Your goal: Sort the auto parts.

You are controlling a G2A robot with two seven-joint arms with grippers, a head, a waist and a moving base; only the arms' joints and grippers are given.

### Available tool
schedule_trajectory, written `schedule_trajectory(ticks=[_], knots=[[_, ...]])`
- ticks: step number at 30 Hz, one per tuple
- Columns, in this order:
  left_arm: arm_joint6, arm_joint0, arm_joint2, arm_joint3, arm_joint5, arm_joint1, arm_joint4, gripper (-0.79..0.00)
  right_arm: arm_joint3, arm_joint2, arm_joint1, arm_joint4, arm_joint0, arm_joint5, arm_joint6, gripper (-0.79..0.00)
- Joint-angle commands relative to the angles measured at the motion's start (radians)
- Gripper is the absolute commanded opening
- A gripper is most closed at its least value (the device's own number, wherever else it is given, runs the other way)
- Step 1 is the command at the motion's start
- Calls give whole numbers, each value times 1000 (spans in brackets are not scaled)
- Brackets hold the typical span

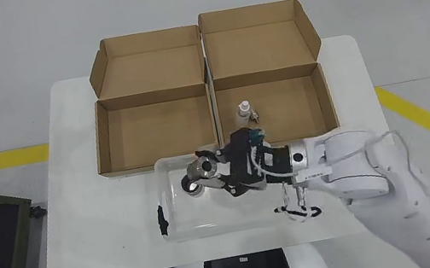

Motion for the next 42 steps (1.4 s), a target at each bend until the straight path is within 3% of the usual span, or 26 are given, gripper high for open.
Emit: schedule_trajectory(ticks=[1,12,20,33,42], knots=[[0,0,0,0,0,0,0,0,-4,26,3,21,-5,-12,-22,-785],[0,0,0,0,0,0,0,0,-37,189,21,105,-67,-80,-186,-785],[0,0,0,0,0,0,0,0,-36,240,25,89,-102,-90,-287,-785],[0,0,0,0,0,0,0,0,37,126,10,-31,-33,-11,-308,-785],[0,0,0,0,0,0,0,0,112,-2,-10,-110,42,60,-259,-785]])
